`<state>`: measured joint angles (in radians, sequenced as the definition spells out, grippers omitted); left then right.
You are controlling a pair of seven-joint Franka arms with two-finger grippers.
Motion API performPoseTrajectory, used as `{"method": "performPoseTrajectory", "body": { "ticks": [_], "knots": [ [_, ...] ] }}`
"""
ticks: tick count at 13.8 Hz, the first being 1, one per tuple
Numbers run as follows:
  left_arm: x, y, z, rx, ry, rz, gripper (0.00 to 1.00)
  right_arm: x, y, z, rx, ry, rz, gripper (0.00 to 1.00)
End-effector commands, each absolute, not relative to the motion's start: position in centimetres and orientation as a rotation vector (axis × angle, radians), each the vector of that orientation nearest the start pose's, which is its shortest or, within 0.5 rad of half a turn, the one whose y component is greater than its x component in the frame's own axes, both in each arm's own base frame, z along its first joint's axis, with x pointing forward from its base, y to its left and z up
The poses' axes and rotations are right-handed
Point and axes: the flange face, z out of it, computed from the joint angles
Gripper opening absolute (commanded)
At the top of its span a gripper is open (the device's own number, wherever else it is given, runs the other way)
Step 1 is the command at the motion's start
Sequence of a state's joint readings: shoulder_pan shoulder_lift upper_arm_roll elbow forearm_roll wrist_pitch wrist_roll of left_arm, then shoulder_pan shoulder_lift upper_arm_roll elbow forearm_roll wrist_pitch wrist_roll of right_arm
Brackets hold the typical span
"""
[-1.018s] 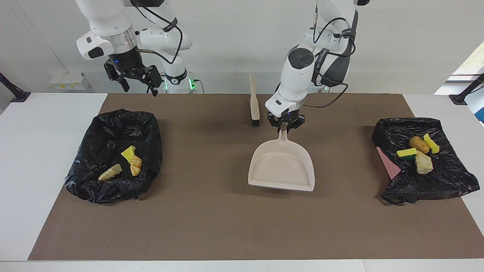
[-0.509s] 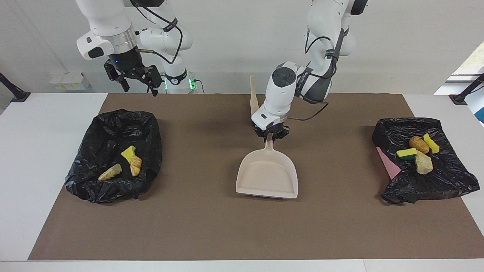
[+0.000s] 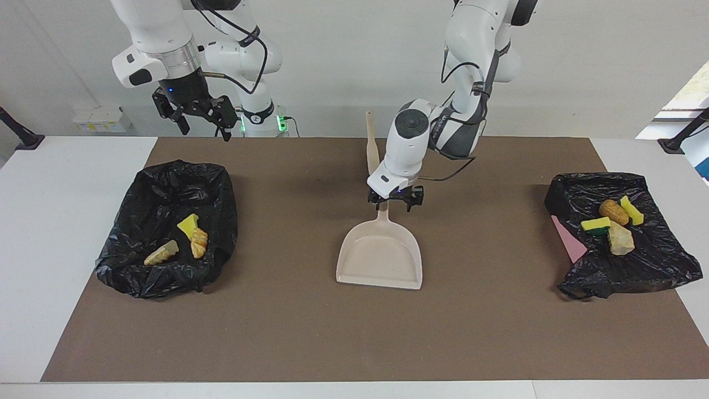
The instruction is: Sweep and dump trash in bin
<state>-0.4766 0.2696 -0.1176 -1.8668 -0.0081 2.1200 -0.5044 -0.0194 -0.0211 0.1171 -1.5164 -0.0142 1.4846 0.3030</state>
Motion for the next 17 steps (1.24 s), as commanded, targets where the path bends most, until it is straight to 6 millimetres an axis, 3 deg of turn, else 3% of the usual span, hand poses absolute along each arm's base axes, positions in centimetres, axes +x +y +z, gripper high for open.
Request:
{"method": "performPoseTrajectory", "body": {
  "ticks": [1, 4, 9, 11, 15, 17],
  "knots": [
    [53.6, -30.6, 40.2, -3.177, 0.080, 0.051, 1.00, 53.4, 4.8, 65.7, -3.145, 0.287, 0.015, 1.00],
    [55.4, -26.3, 42.5, -3.177, 0.091, 0.039, 1.00, 53.4, 4.8, 65.7, -3.145, 0.287, 0.015, 1.00],
    [58.2, -16.2, 47.3, -3.171, 0.180, 0.050, 1.00, 53.4, 4.8, 65.7, -3.145, 0.287, 0.015, 1.00],
    [58.8, -12.2, 48.2, -3.168, 0.221, 0.082, 1.00, 53.4, 4.8, 65.7, -3.145, 0.287, 0.015, 1.00],
    [59.7, -6.5, 50.3, -3.164, 0.259, 0.054, 1.00, 53.4, 4.8, 65.7, -3.145, 0.287, 0.015, 1.00],
    [59.5, -4.7, 51.6, -3.155, 0.289, 0.018, 1.00, 53.4, 4.8, 65.7, -3.145, 0.287, 0.015, 1.00]
  ]
}}
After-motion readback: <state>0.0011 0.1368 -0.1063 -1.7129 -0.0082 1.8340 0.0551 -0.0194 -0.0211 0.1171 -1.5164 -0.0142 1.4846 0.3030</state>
